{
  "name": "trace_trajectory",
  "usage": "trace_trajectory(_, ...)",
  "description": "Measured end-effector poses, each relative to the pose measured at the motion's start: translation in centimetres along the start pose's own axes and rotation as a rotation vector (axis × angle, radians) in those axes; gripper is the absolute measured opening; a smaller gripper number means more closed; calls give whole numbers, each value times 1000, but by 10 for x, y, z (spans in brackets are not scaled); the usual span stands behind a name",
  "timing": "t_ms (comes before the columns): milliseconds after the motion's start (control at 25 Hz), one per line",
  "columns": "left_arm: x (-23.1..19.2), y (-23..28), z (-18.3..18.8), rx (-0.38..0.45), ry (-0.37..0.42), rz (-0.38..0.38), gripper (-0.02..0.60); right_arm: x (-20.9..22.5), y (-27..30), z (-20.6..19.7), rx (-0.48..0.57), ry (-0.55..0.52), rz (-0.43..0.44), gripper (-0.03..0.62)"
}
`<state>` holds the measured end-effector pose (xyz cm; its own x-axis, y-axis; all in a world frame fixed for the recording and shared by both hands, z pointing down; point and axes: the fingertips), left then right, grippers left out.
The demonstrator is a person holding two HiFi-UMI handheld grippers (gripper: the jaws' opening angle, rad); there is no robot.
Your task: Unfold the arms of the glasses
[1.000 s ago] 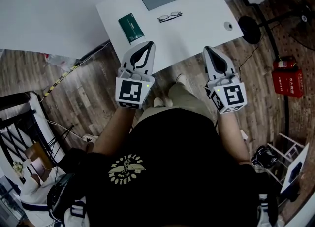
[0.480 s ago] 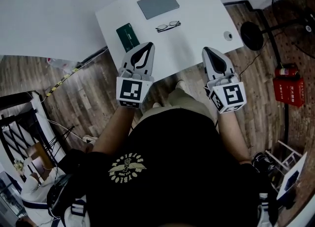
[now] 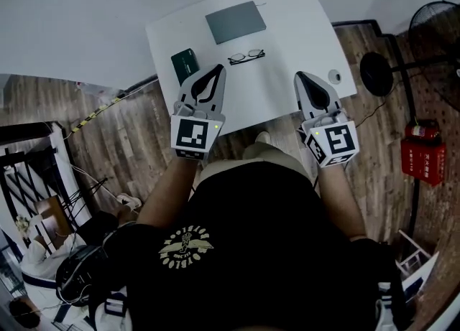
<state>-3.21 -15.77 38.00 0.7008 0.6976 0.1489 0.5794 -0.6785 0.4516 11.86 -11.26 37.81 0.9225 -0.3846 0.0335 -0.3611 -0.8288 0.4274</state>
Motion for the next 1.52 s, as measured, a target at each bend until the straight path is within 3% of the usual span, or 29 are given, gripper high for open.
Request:
trace_trajectory(440, 9, 38, 19, -60, -7, 106, 5, 61, 11, -1, 10, 9, 70, 0)
trace_trajectory(840, 13, 63, -23, -149, 33, 89, 5, 64, 34, -6, 8, 22, 119, 0)
trace_trajectory(1240, 6, 114, -50, -197, 85, 13, 6, 81, 59, -2, -24, 43, 72, 0)
trace_trajectory(1520, 3, 140, -64, -277, 86, -47, 6, 87, 77, -7, -64, 61, 48, 0)
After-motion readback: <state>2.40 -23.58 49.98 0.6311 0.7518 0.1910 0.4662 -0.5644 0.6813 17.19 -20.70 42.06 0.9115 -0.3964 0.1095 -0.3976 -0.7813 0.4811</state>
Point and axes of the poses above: the fingertips, and each gripper's own axes: y forward along the fingers, x to its right, z out of its top, and after that the axes turned 15 degrees about -x, right-handed
